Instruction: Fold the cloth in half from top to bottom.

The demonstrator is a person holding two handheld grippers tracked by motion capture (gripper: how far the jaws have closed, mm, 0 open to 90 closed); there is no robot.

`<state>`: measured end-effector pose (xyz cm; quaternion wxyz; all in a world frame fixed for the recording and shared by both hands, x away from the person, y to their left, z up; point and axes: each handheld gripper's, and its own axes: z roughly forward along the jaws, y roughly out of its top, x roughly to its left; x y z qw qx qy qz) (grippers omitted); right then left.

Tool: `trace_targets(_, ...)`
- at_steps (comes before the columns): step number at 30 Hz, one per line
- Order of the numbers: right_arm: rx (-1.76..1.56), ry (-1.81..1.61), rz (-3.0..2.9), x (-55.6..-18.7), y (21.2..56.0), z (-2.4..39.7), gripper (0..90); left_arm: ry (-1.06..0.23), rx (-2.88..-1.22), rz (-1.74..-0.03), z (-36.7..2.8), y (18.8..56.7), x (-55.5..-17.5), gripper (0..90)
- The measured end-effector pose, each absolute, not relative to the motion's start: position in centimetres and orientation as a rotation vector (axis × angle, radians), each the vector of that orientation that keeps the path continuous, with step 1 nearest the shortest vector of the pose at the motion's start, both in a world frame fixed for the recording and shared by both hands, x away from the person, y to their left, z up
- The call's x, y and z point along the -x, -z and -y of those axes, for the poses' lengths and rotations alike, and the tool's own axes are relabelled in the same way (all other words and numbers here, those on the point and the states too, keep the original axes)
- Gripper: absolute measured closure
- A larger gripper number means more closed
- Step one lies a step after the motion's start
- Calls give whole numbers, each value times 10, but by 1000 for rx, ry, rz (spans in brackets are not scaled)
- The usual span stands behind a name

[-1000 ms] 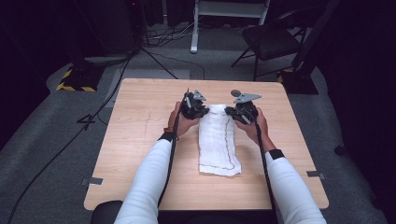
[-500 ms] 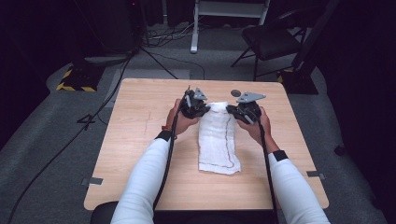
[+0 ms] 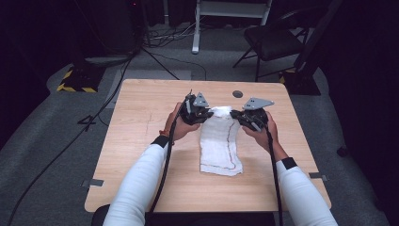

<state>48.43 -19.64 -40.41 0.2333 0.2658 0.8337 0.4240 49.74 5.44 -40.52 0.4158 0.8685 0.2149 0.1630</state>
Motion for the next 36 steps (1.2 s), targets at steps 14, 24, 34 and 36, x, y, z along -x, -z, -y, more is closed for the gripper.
trace_targets(14, -668, -1202, -2327, -467, 406, 198, 858, -425, -2193, -483, -59, 412, -475, 794)
trace_targets(24, -634, -1191, -2384, -456, 417, 198, 858, -439, -2223, -443, -57, 424, -462, 791)
trace_targets(34, -600, -1195, -2436, -442, 426, 200, 858, -411, -2226, -406, -61, 435, -443, 786)
trace_targets(36, -589, -1195, -2448, -438, 427, 200, 858, -402, -2233, -394, -61, 437, -439, 786)
